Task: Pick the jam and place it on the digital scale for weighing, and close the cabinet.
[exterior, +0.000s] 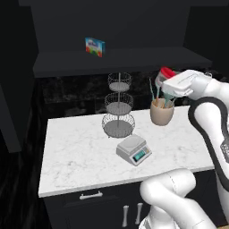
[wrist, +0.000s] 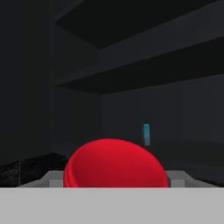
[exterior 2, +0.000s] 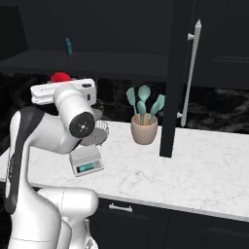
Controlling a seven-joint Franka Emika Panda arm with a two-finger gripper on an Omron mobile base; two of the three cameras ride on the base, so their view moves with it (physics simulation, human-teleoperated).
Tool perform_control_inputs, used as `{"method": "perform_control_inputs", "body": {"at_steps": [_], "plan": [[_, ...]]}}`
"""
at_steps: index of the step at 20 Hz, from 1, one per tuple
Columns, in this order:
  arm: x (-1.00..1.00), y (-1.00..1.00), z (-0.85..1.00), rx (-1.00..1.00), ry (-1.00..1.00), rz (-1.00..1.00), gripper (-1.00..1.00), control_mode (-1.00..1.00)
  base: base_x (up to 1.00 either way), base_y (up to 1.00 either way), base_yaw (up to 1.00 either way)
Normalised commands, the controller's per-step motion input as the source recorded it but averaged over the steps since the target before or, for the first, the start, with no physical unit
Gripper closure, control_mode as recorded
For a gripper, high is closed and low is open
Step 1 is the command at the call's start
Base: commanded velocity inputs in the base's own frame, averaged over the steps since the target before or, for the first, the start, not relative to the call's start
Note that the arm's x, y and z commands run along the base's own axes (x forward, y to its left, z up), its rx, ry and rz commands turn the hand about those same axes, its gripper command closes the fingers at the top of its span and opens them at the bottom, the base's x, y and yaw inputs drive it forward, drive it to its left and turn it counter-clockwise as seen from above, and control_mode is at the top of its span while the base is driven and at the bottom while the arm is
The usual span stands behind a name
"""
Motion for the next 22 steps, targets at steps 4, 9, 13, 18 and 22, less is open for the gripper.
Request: {"method": "perform_control_inputs", "body": {"at_steps": [4, 9, 13, 18, 22], "plan": [[-0.81, 0.54, -0.63, -0.01, 0.01, 0.22, 1.00, -1.00, 0.00, 0.00, 0.00], [-0.58, 0.82, -0.81, -0.17, -0.07, 0.33, 1.00, -1.00, 0.00, 0.00, 0.00], [-0.17, 0.83, -0.78, -0.21, 0.00, 0.33, 1.00, -1.00, 0.00, 0.00, 0.00], [0.04, 0.65, -0.97, -0.23, 0.00, 0.28, 1.00, -1.00, 0.00, 0.00, 0.00], [0.19, -0.05, -0.77, -0.03, 0.00, 0.25, 1.00, -1.00, 0.00, 0.00, 0.00]]}}
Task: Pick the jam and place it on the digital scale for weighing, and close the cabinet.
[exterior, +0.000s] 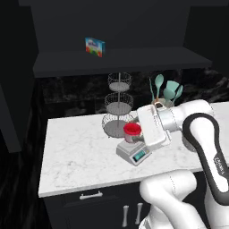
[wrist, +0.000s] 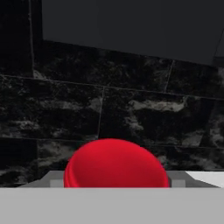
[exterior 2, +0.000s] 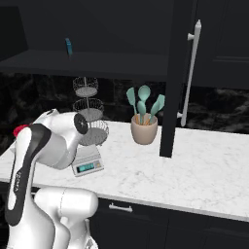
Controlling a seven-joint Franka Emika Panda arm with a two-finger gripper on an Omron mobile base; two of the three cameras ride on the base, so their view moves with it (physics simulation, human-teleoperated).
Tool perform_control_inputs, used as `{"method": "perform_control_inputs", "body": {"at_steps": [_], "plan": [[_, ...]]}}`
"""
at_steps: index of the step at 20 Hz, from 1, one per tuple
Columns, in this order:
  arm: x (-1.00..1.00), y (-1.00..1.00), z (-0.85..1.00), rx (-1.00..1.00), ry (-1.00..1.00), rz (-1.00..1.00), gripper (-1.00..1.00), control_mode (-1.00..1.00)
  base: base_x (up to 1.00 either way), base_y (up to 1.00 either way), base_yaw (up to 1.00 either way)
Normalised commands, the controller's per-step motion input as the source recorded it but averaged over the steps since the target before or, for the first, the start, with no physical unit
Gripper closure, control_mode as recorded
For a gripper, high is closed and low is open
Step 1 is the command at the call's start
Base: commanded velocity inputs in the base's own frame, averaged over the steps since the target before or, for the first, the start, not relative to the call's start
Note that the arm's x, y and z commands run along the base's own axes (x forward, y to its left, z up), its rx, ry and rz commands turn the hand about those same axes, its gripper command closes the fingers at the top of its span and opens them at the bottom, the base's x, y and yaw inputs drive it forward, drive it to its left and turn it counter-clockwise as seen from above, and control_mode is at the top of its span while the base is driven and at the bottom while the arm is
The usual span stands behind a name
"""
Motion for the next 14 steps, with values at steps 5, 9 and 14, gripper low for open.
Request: {"method": "perform_control_inputs", "body": {"at_steps": [5, 9, 14], "plan": [[0.35, -0.21, -0.76, 0.00, 0.00, 0.20, 1.00, -1.00, 0.00, 0.00, 0.00], [0.53, -0.05, -0.62, 0.00, -0.01, 0.08, 1.00, -1.00, 0.00, 0.00, 0.00], [0.60, -0.05, -0.30, 0.00, -0.02, 0.00, 1.00, -1.00, 0.00, 0.00, 0.00]]}}
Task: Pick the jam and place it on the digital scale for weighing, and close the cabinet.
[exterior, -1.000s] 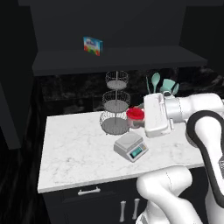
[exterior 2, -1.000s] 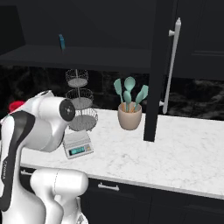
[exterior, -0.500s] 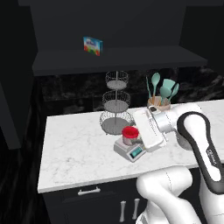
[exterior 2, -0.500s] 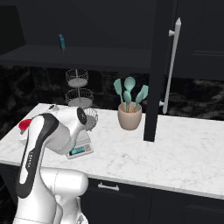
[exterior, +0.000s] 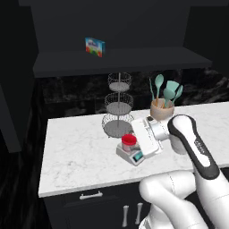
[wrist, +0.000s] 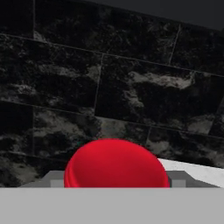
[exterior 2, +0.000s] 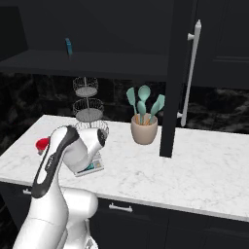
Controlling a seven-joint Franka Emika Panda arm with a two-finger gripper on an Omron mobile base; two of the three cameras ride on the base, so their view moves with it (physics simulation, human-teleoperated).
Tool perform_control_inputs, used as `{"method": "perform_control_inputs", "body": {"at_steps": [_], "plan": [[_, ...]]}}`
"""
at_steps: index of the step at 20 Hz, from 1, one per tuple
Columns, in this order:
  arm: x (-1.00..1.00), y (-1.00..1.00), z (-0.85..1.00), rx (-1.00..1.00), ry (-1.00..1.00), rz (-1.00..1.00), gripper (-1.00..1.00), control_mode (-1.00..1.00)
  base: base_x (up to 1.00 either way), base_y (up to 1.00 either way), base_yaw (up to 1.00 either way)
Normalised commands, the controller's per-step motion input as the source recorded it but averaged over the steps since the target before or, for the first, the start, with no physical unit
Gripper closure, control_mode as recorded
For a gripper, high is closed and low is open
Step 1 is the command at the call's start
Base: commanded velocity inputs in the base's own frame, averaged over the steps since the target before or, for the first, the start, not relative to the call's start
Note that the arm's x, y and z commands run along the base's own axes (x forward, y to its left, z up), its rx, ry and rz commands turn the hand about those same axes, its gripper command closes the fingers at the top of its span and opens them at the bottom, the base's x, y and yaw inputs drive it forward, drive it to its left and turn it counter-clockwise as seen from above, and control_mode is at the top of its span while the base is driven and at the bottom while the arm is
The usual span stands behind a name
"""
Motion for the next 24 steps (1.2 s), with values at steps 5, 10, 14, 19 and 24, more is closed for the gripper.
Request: {"method": "perform_control_inputs", "body": {"at_steps": [5, 10, 14, 19, 24], "plan": [[0.52, -0.30, -0.26, 0.00, 0.00, 0.00, 1.00, -1.00, 0.00, 0.00, 0.00], [0.39, -0.19, -0.08, 0.00, -0.02, 0.00, 1.00, -1.00, 0.00, 0.00, 0.00], [0.67, -0.24, -0.03, 0.00, 0.00, 0.00, 1.00, -1.00, 0.00, 0.00, 0.00], [0.44, -0.40, -0.08, 0.00, 0.00, 0.00, 1.00, -1.00, 0.00, 0.00, 0.00], [0.17, -0.19, -0.34, 0.00, 0.05, 0.00, 1.00, -1.00, 0.00, 0.00, 0.00]]}}
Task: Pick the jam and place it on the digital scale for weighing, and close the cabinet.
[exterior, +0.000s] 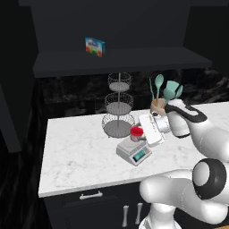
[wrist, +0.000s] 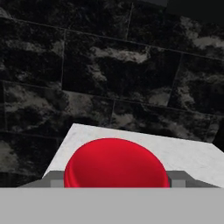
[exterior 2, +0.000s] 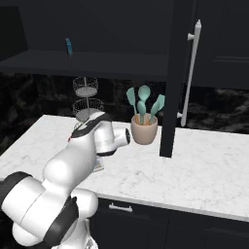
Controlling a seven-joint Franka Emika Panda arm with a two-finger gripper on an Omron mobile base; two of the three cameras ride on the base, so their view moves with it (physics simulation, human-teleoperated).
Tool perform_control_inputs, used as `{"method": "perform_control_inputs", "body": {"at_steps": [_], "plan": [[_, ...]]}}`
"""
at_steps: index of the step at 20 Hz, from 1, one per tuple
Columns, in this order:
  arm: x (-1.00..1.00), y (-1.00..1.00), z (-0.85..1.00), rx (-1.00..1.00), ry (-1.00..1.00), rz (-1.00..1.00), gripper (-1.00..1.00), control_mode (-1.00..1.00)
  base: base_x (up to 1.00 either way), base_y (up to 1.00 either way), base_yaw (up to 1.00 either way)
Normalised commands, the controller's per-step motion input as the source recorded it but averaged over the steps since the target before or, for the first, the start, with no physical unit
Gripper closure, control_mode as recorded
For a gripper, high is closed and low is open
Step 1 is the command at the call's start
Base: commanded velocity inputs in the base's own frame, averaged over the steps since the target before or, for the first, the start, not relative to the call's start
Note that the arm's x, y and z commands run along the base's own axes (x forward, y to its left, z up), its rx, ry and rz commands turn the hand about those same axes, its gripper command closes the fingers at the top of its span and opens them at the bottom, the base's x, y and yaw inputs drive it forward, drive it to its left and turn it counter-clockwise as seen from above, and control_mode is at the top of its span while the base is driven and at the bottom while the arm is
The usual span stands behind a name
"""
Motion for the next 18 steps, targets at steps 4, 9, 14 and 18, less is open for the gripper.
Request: {"method": "perform_control_inputs", "body": {"at_steps": [4, 9, 14, 18], "plan": [[0.24, 0.00, -0.41, 0.00, 0.02, 0.00, 1.00, -1.00, 0.00, 0.00, 0.00], [0.20, 0.00, -0.30, 0.00, 0.07, 0.00, 1.00, -1.00, 0.00, 0.00, 0.00], [0.02, 0.00, -0.28, 0.00, 0.05, 0.00, 1.00, -1.00, 0.00, 0.00, 0.00], [0.21, 0.00, -0.22, 0.00, 0.03, 0.00, 1.00, -1.00, 0.00, 0.00, 0.00]]}}
